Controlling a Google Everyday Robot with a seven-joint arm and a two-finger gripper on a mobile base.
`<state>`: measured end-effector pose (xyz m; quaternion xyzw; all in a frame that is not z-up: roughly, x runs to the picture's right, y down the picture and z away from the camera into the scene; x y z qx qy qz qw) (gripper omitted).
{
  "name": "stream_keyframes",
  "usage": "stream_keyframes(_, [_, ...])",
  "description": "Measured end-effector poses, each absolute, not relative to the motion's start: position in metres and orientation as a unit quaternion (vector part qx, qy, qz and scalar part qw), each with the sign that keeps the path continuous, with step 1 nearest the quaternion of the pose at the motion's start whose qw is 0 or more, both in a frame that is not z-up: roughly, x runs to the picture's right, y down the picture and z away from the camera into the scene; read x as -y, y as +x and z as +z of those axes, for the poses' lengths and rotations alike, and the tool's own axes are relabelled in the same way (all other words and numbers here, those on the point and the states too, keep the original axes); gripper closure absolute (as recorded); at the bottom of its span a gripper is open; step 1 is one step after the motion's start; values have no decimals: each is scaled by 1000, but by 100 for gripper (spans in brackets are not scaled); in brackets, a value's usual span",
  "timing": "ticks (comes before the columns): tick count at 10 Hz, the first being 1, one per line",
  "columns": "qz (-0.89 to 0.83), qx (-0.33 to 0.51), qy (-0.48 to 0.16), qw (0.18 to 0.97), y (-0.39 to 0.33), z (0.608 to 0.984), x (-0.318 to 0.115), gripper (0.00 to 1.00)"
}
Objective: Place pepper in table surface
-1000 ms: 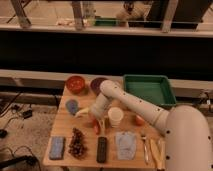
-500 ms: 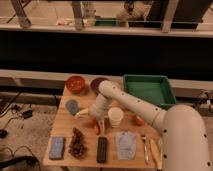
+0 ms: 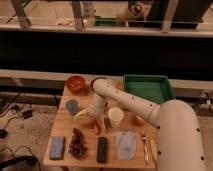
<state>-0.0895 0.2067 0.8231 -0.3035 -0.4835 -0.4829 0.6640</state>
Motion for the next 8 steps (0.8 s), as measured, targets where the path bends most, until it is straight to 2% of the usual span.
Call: stream_keyframes(8, [-476,493,-313,657,-86,832,-222,0])
